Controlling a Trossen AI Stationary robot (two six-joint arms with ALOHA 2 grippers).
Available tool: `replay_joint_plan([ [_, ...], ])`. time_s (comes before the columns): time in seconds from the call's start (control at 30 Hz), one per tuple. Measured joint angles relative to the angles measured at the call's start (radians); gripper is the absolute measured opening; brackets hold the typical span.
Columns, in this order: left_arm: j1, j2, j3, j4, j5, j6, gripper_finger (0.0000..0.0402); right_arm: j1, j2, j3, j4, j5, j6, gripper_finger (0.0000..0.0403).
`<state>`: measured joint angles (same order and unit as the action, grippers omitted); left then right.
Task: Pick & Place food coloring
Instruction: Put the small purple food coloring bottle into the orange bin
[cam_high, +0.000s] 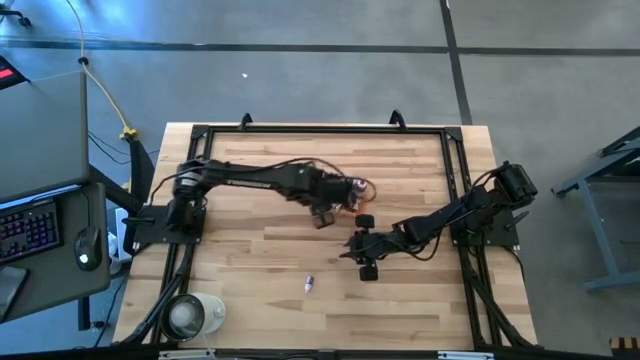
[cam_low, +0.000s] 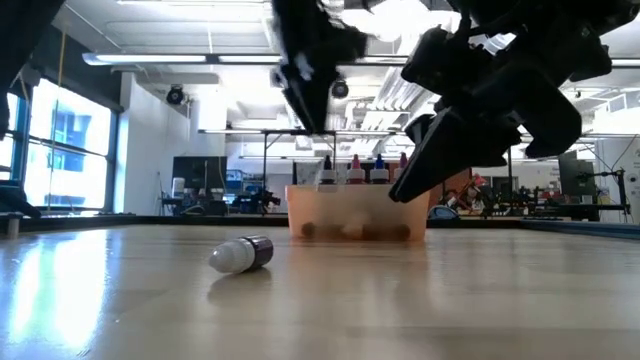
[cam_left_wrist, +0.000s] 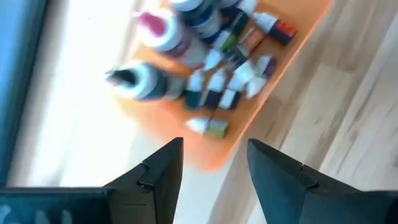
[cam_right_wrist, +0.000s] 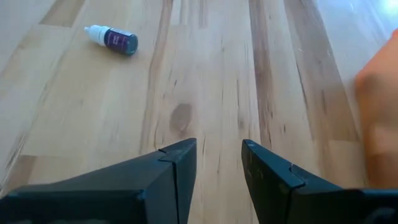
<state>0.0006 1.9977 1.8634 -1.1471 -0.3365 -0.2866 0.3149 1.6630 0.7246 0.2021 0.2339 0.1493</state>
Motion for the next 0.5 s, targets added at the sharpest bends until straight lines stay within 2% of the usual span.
replay_joint_plan([
  [0.13,-0.054,-0.075,-0.025,-0.219,-0.115,-0.092,0.0175,0.002,0.000,0.000,0.039,-0.034,0.000,0.0121],
  [0.27,-0.132,-0.194,-0.120,-0.353,-0.211,-0.239,0.0175,0.021,0.000,0.000,0.157,-0.056,-0.009,0.0121],
  [0.37,-0.204,-0.318,-0.253,-0.322,-0.236,-0.357,0.0175,0.048,0.000,0.000,0.228,-0.088,-0.068,0.0121],
  [0.5,-0.309,-0.483,-0.486,-0.118,-0.237,-0.441,0.0175,0.082,0.020,0.000,0.380,-0.097,-0.168,0.0121],
])
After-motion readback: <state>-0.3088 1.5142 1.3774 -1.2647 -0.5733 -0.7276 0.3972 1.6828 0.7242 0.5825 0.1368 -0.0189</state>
